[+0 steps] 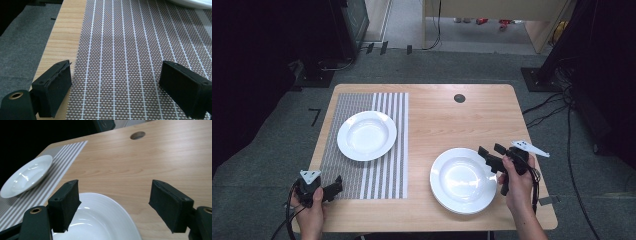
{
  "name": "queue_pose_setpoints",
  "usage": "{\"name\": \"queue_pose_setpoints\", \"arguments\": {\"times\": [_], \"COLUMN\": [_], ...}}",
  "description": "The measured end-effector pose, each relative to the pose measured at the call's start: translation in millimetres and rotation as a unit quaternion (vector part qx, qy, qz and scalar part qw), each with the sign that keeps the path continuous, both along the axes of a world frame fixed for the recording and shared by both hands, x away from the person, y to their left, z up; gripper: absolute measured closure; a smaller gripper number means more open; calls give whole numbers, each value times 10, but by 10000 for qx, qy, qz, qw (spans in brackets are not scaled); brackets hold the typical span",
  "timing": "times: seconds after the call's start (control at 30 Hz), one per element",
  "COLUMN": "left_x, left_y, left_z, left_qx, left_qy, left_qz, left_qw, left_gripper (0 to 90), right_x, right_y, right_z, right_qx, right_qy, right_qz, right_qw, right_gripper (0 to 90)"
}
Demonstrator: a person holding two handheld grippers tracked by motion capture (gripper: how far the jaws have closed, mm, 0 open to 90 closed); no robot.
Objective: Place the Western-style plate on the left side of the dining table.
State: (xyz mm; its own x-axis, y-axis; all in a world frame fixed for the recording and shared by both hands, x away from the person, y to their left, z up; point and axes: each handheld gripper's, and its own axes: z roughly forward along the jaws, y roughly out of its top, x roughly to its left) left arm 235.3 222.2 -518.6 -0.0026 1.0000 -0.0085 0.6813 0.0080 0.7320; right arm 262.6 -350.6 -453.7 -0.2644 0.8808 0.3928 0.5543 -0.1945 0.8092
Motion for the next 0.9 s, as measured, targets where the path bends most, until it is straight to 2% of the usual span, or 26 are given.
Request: {"name": "queue_pose_setpoints", "arguments": {"times": [0.57,0.9], "left_x": [2,2], "left_y": [0,0], "left_z": [0,0], "left_qx": [-3,-2], "left_qy": [3,3], "left_qz": [-3,-4], "left_qw": [10000,10000], "left_gripper": [105,104], "right_x": [-208,-327], "right_y": [-642,-904], "right_z": [-224,-383], "right_qx": [-43,-134], "right_qy": [283,492], "right_qz": [-599,-867], "right_qw": [9978,9949], "right_gripper": [242,241]}}
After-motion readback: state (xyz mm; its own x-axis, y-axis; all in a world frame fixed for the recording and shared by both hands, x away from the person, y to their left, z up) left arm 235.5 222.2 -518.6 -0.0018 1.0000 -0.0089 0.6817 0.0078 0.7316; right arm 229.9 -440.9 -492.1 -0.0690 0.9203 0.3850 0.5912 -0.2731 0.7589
